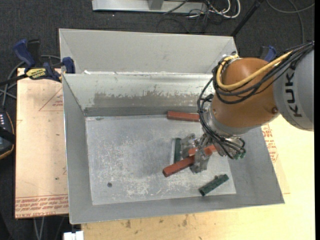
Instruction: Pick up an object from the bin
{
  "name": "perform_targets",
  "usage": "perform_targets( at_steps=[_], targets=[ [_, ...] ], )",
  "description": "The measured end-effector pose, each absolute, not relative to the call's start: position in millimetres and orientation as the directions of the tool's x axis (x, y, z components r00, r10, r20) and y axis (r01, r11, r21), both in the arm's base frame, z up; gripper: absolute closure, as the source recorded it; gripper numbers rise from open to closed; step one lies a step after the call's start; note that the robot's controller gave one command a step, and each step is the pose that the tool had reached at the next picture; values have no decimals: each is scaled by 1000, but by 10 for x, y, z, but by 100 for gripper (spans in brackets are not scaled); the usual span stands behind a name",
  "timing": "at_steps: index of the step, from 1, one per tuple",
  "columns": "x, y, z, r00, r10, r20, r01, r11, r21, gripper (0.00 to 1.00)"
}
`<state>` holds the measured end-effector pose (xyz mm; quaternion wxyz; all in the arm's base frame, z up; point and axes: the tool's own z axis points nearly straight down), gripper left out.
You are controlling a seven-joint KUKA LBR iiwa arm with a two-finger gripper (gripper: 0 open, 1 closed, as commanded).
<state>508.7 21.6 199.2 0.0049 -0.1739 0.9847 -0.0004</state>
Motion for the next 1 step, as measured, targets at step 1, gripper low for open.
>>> perform_targets(
  at_steps=[1],
  targets=[
    [5205, 105, 3103, -941, -339, -12, -339, 941, -4, 100]
  ],
)
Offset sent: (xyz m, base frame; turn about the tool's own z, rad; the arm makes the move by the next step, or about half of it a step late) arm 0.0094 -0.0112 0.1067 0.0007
